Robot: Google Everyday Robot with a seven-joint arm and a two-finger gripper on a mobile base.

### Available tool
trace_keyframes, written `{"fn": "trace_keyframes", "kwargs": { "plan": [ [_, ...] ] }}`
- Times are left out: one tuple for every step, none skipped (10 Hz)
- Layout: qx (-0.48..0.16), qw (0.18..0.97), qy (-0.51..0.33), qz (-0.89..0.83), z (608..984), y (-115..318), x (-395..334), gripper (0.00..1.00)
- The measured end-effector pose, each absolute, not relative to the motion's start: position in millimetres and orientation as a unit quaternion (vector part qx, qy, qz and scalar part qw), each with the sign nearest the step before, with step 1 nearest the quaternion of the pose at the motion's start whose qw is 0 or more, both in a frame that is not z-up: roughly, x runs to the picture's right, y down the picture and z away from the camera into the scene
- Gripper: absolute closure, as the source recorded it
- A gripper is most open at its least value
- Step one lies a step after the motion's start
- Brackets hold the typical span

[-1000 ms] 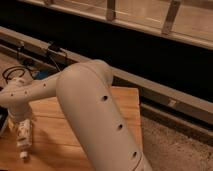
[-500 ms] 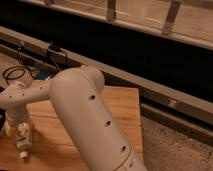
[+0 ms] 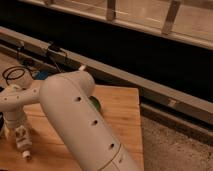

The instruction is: Place the bottle in the ceramic bowl

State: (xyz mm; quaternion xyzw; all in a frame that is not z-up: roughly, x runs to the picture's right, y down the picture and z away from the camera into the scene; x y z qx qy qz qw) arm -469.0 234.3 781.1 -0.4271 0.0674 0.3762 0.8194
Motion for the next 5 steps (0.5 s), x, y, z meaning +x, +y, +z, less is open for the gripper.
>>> {"fn": "trace_keyframes", "kwargs": {
  "plan": [
    [-0.426, 0.821, 0.068, 0.373, 781.1, 235.9, -469.3, 0.42],
    [-0.422, 0.826, 0.064, 0.368, 778.9, 236.5, -471.3, 0.54],
    [-0.421, 0.83, 0.06, 0.362, 777.5, 237.2, -472.4, 0.65],
    [-0.419, 0.833, 0.055, 0.357, 775.9, 236.8, -473.0, 0.77],
    [-0.418, 0.835, 0.049, 0.354, 774.3, 236.1, -472.9, 0.85]
  ]
}}
